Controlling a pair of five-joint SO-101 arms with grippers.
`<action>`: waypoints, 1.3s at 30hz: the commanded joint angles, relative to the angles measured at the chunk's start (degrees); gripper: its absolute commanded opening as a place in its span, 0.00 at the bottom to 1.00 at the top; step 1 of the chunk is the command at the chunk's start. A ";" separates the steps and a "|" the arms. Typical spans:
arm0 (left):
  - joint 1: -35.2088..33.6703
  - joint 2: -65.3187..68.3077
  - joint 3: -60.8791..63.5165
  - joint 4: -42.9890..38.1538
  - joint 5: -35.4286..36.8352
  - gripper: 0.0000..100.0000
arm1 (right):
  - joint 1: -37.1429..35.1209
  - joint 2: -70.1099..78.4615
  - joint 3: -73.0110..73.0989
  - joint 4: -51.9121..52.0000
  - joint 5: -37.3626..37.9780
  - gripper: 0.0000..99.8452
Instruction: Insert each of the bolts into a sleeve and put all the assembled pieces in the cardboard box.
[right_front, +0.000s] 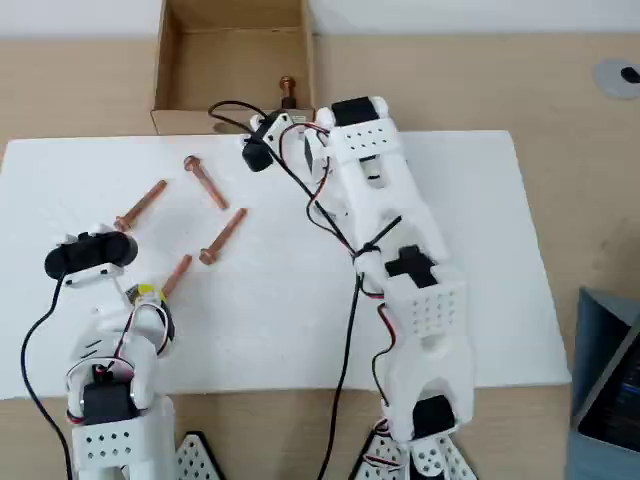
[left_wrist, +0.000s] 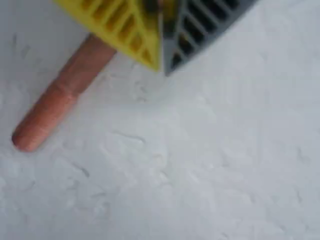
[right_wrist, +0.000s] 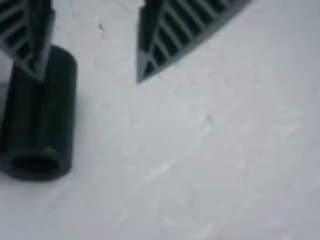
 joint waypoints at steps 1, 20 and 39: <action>-0.79 -0.40 -0.26 0.00 -0.26 0.00 | 0.66 1.27 0.04 -0.70 1.49 0.14; -0.79 -0.40 -0.26 0.00 -0.26 0.00 | 0.75 4.18 -0.04 -3.52 1.49 0.14; -0.88 -0.40 -0.26 0.00 -0.18 0.00 | 0.75 3.82 -11.56 5.89 0.88 0.01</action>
